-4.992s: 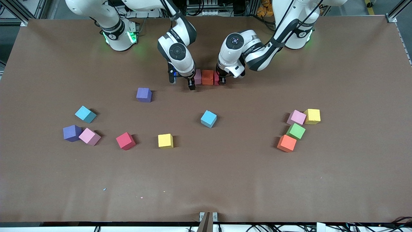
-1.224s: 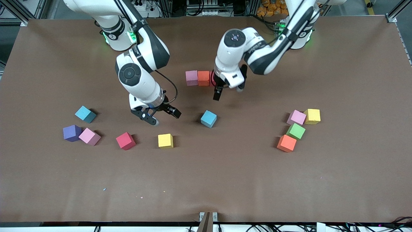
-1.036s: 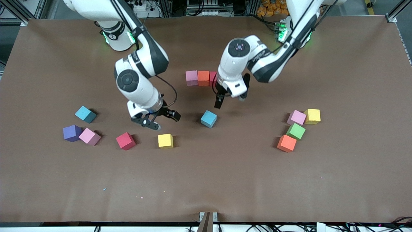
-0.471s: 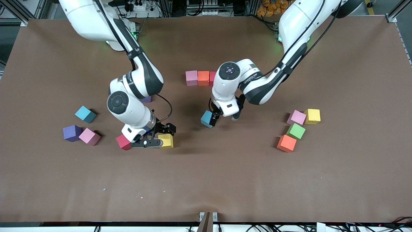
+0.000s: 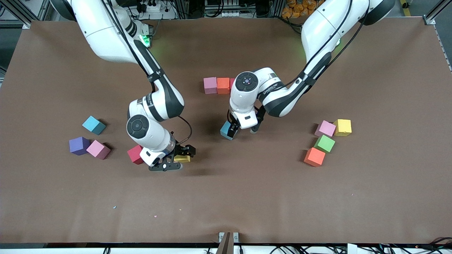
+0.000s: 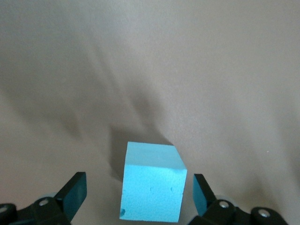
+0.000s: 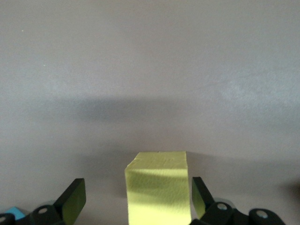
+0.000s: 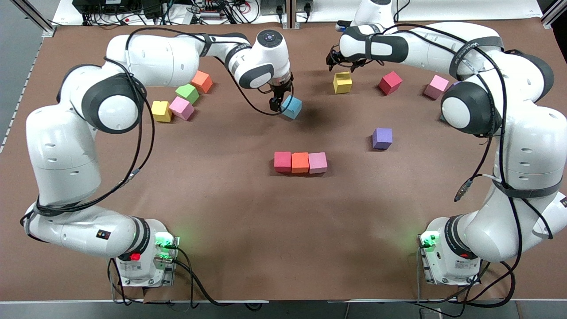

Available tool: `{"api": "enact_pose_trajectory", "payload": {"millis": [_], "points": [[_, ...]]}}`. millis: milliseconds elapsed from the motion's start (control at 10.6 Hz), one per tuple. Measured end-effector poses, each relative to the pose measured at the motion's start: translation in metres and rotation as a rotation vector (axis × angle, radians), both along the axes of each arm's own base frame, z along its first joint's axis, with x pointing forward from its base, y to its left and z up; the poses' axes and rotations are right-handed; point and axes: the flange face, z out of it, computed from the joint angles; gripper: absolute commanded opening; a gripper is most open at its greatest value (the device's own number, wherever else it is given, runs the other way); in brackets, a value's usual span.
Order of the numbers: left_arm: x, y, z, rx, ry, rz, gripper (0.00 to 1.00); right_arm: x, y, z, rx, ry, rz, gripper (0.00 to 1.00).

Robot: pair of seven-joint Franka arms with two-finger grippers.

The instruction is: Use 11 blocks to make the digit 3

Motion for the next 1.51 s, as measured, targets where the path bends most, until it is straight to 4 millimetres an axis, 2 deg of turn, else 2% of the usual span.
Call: {"api": "enact_pose_trajectory", "payload": {"millis": [377,848,1224,1507], "points": [[0.007,-0.01,-0.007,0.02,0.017,-0.003,1.0,0.011,-0.012,-0.008,-0.021,-0.016,0.041,1.0],[0.011,-0.013,-0.013,0.024,0.015,-0.026,1.0,0.005,0.006,-0.031,-0.023,-0.028,0.066,1.0],[0.011,-0.018,-0.023,0.035,0.012,-0.034,1.0,0.006,0.005,-0.034,-0.025,-0.031,0.068,1.0],[0.013,-0.02,-0.025,0.034,0.012,-0.036,1.0,0.005,0.009,-0.045,-0.023,-0.054,0.072,1.0]]}}
